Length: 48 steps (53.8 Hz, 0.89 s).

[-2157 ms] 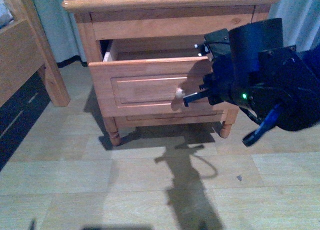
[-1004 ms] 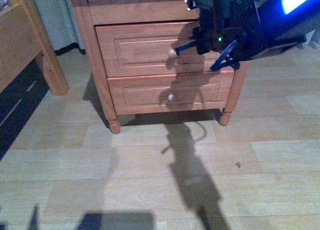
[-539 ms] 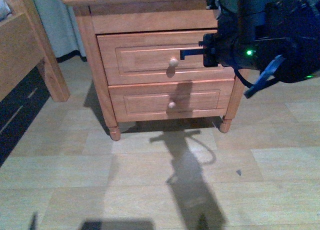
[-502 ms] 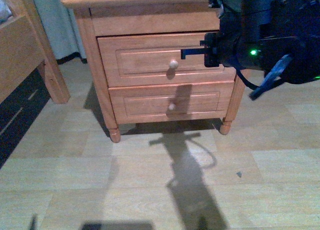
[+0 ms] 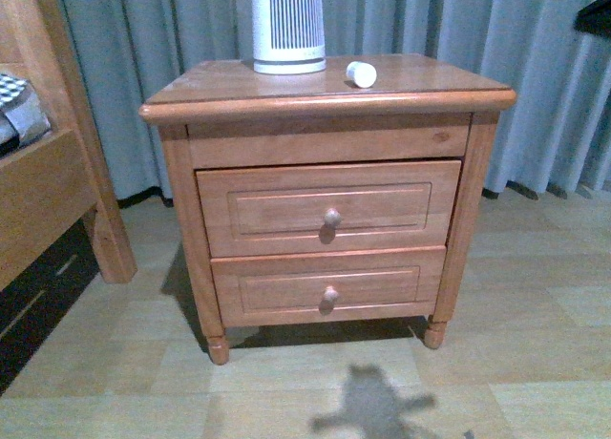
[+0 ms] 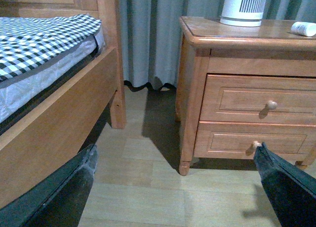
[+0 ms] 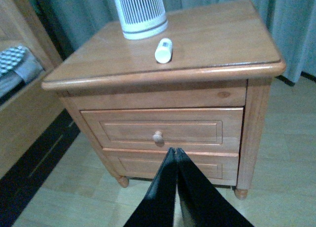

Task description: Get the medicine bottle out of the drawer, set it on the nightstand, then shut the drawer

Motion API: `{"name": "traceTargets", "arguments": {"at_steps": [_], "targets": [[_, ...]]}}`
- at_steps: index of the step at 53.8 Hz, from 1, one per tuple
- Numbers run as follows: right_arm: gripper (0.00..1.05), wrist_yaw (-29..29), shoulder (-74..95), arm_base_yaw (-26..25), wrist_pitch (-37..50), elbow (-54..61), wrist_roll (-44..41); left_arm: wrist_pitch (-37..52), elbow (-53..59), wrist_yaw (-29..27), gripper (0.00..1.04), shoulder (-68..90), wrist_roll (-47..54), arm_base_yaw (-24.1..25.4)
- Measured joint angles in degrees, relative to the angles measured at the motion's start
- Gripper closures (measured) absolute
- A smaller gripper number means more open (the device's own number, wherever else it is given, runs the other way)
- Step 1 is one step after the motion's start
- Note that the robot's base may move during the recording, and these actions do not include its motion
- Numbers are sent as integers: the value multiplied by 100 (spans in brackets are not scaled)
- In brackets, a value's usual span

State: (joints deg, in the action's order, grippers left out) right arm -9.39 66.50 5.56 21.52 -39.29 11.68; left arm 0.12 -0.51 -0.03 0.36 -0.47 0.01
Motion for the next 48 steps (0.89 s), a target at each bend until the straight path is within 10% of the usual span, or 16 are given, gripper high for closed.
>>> {"name": "traceTargets", "arguments": {"at_steps": [24,31,48], "targets": [[6,-955,-5152,-1036,-2452,1786,-127,0,0,0,7,0,0,0],[30,824,-5539,-614,-2535,2444,-852,0,0,2,7,0,0,0],[91,920,-6011,-577,-2302,3187,-1115,0,0,0,7,0,0,0]]}}
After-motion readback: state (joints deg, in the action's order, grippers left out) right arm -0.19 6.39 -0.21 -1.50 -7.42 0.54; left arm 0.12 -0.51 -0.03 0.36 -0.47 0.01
